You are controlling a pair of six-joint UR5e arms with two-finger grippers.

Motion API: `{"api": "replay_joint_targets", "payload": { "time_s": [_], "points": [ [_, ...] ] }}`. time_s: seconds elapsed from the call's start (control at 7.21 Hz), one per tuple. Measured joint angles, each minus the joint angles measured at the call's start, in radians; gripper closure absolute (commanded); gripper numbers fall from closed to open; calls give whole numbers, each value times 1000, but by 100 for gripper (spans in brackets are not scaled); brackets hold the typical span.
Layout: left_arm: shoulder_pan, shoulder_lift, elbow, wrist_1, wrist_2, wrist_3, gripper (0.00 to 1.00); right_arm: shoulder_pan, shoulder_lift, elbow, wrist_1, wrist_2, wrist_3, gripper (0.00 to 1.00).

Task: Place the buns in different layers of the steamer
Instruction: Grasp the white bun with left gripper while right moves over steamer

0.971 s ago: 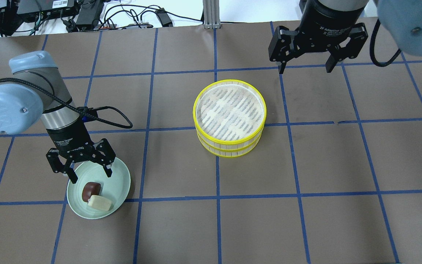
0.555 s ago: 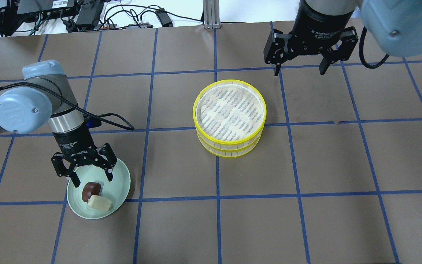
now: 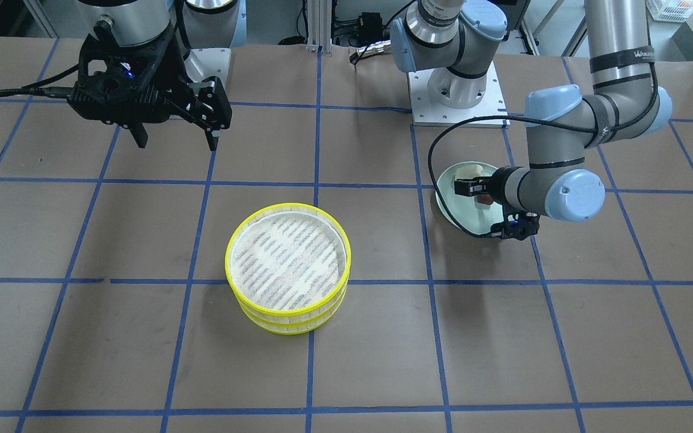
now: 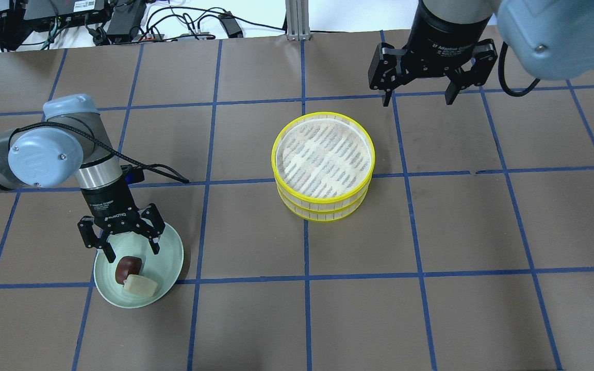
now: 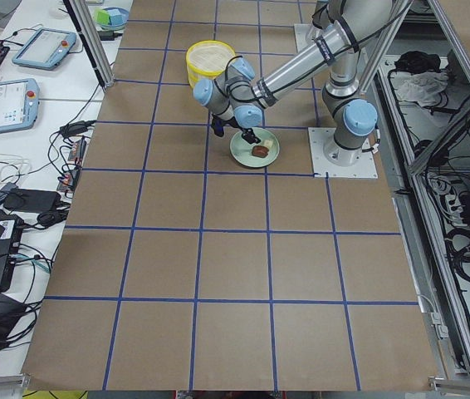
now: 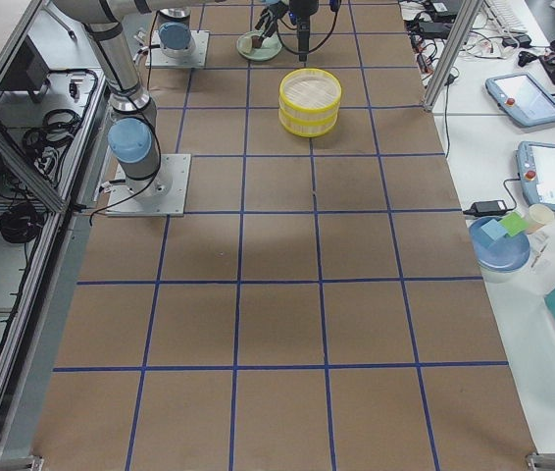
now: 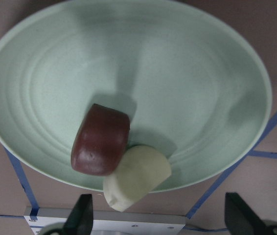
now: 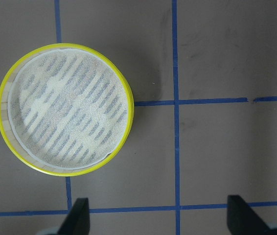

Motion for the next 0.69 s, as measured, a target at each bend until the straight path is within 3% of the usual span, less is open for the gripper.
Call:
{"api": "replay_joint_targets", "payload": {
  "time_s": [0.69],
  "points": [
    [13, -26, -14, 6, 7, 1, 13, 0, -1, 0, 0, 0, -3, 0]
  ]
}}
